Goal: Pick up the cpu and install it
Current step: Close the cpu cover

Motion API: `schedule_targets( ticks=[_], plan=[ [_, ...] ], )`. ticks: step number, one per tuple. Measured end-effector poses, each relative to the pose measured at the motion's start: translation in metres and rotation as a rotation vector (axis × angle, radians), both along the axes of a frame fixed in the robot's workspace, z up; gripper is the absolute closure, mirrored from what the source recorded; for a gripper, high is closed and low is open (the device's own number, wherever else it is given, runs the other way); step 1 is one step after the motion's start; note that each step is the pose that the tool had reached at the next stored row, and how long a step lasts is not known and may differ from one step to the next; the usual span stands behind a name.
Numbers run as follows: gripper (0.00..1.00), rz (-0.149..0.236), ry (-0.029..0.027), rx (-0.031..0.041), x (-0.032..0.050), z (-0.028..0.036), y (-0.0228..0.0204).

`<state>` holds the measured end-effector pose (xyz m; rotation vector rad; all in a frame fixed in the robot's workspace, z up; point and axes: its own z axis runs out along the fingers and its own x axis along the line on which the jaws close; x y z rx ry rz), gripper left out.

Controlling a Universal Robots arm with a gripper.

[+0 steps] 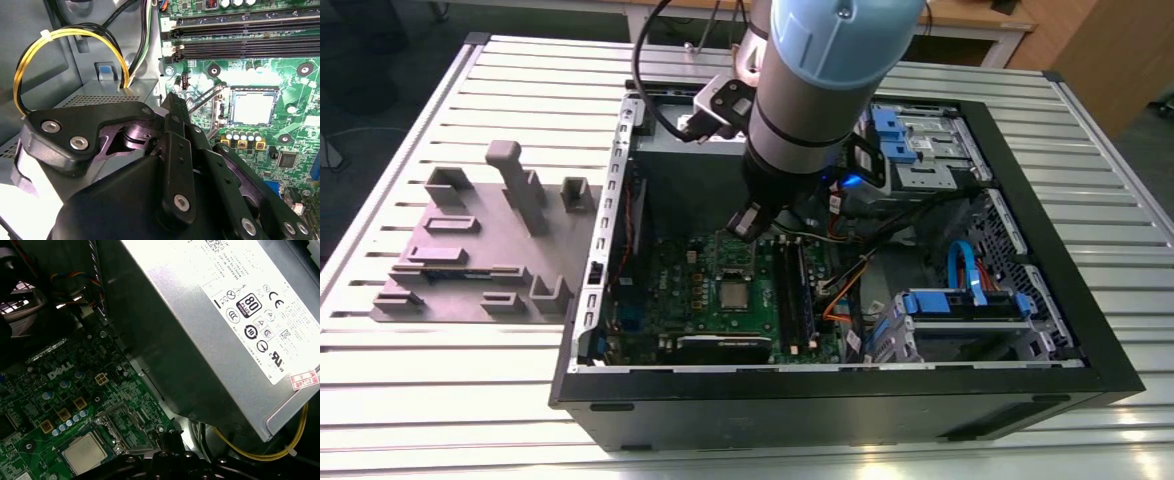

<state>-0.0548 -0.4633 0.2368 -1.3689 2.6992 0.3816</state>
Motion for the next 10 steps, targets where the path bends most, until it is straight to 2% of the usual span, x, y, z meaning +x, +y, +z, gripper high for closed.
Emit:
schedule_targets(
  ticks=[10],
  plan=[
    [0.89, 0.000, 0.0000, 0.0000, -0.0001, 0.0026, -0.0013]
  ],
)
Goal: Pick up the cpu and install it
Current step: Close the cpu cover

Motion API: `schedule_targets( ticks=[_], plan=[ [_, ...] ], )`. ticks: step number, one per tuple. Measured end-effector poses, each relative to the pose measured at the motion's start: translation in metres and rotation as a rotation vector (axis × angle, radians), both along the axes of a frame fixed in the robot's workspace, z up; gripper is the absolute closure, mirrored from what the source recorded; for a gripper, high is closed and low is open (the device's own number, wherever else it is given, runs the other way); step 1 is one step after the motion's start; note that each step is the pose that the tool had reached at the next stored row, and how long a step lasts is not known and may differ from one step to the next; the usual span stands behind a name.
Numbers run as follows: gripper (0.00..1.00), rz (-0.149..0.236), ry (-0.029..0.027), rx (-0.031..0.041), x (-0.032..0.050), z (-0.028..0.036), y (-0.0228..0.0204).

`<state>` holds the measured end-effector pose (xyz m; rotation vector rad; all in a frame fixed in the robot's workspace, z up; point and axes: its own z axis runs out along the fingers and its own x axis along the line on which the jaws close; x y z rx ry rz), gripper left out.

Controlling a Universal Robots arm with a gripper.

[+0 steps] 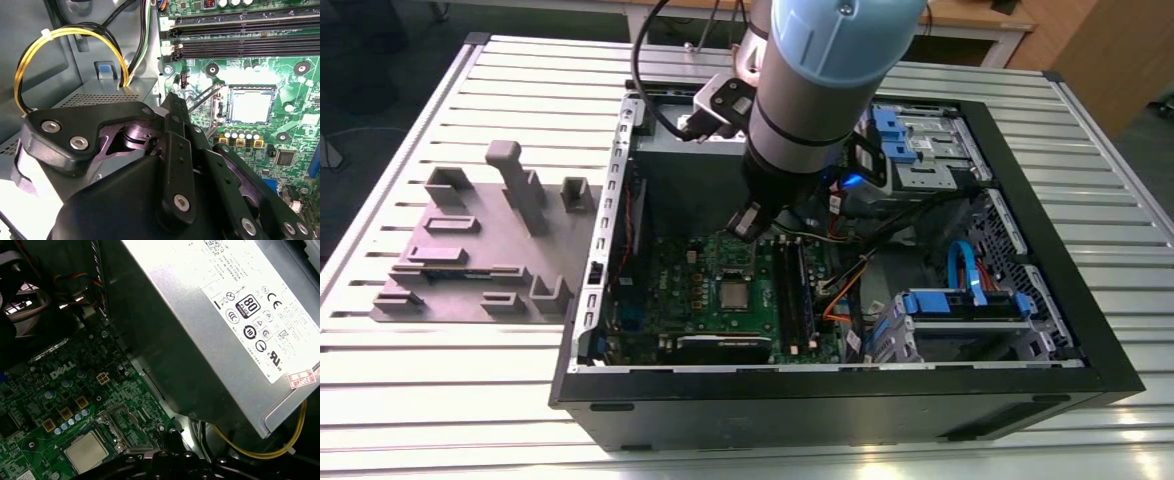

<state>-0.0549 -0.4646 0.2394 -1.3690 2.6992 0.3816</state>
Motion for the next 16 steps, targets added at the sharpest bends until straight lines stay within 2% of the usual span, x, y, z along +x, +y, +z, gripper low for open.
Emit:
schedule_targets(
  ticks=[16],
  plan=[
    [0.89, 0.000, 0.0000, 0.0002, -0.0002, 0.0036, -0.0031]
  ],
)
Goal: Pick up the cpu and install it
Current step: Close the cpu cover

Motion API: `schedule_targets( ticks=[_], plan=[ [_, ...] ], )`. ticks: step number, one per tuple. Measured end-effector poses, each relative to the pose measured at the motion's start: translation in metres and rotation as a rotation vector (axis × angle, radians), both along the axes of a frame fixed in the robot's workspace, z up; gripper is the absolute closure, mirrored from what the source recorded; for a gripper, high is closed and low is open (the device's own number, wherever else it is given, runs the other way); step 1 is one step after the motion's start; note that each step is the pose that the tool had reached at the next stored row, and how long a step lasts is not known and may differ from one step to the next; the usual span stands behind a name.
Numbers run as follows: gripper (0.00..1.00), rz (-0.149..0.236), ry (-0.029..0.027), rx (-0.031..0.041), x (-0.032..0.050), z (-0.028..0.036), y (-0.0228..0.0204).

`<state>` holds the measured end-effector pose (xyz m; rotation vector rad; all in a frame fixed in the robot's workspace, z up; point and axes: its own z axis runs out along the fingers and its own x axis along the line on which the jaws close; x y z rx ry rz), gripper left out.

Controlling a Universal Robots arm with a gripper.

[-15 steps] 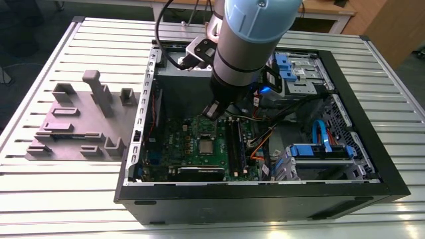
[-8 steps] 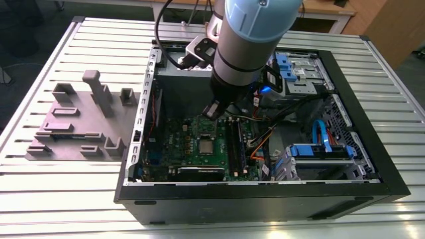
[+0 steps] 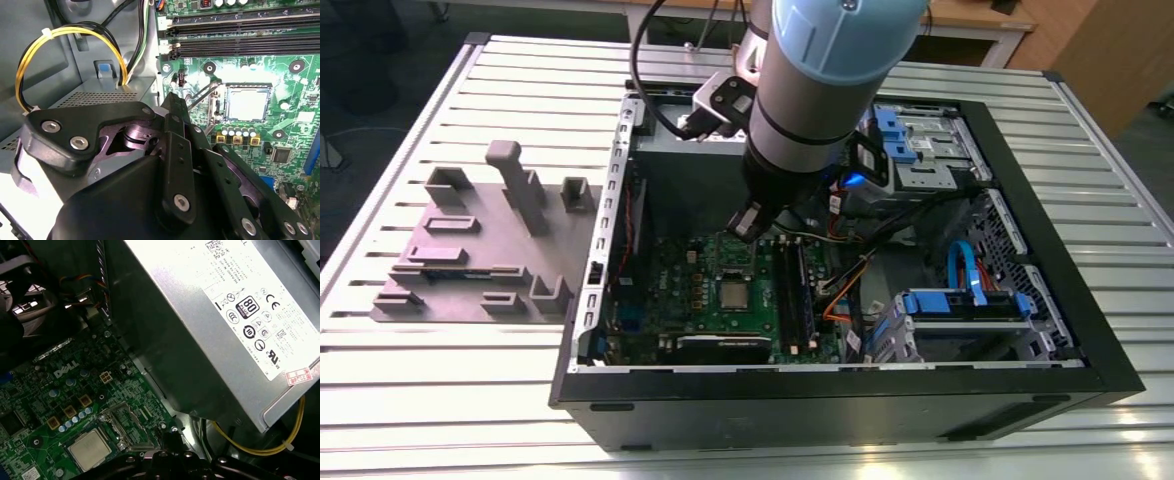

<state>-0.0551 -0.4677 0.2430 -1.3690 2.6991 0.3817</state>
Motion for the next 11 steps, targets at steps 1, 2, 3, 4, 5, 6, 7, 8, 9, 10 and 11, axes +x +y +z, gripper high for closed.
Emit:
schedule_targets(
  ticks=[1, 2, 3, 4, 5, 6, 7, 8, 9, 10, 11],
  plan=[
    [0.89, 0.000, 0.0000, 0.0000, 0.0000, 0.0002, -0.0002],
    [0.89, 0.000, 0.0000, 0.0000, -0.0001, 0.0004, -0.0004],
    [0.89, 0.000, 0.0000, 0.0000, -0.0001, 0.0006, -0.0006],
    [0.89, 0.000, -0.0001, 0.0001, -0.0001, 0.0007, -0.0009],
    [0.89, 0.000, -0.0001, 0.0001, -0.0001, 0.0008, -0.0012],
    [0.89, 0.000, -0.0001, 0.0002, -0.0001, 0.0009, -0.0015],
    [0.89, 0.000, -0.0001, 0.0001, -0.0001, 0.0010, -0.0019],
    [0.89, 0.000, 0.0000, 0.0000, -0.0001, 0.0011, -0.0023],
    [0.89, 0.000, 0.0000, 0.0000, -0.0001, 0.0011, -0.0026],
    [0.89, 0.000, 0.0000, 0.0000, -0.0001, 0.0012, -0.0030],
    [0.89, 0.000, 0.0000, 0.0000, -0.0001, 0.0013, -0.0034]
  ],
)
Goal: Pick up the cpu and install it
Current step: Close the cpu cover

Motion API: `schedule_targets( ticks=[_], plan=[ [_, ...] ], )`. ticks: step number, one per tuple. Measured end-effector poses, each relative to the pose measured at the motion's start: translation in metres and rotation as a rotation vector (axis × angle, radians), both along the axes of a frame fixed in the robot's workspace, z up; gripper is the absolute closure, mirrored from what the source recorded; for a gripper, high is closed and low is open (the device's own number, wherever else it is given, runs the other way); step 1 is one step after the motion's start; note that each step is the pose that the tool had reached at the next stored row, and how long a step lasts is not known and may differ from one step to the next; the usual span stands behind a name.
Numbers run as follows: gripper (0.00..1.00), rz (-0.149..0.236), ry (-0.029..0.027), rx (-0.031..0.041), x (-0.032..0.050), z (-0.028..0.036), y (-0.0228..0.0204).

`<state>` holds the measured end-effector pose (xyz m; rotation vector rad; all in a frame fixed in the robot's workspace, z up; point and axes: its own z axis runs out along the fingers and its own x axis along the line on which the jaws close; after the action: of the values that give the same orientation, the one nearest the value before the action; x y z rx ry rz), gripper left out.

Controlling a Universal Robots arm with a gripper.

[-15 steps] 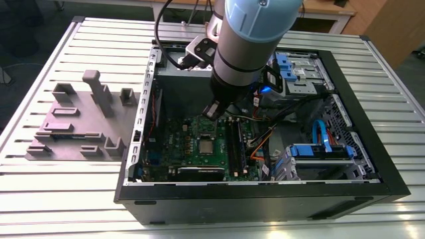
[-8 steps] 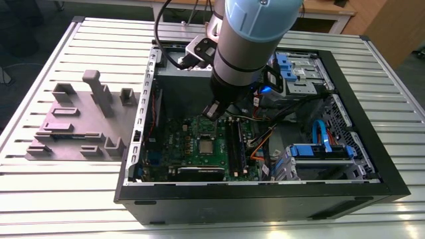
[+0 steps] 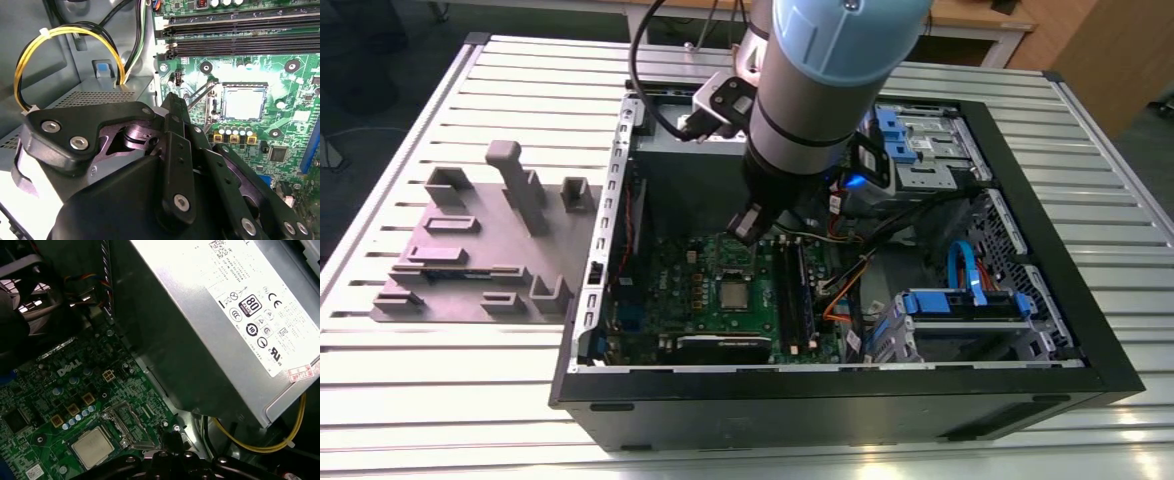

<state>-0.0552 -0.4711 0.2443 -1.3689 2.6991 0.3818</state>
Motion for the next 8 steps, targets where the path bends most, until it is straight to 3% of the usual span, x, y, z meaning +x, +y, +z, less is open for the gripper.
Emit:
schedule_targets(
  ticks=[8],
  plan=[
    [0.89, 0.000, 0.0000, 0.0001, 0.0000, 0.0013, -0.0010]
  ],
)
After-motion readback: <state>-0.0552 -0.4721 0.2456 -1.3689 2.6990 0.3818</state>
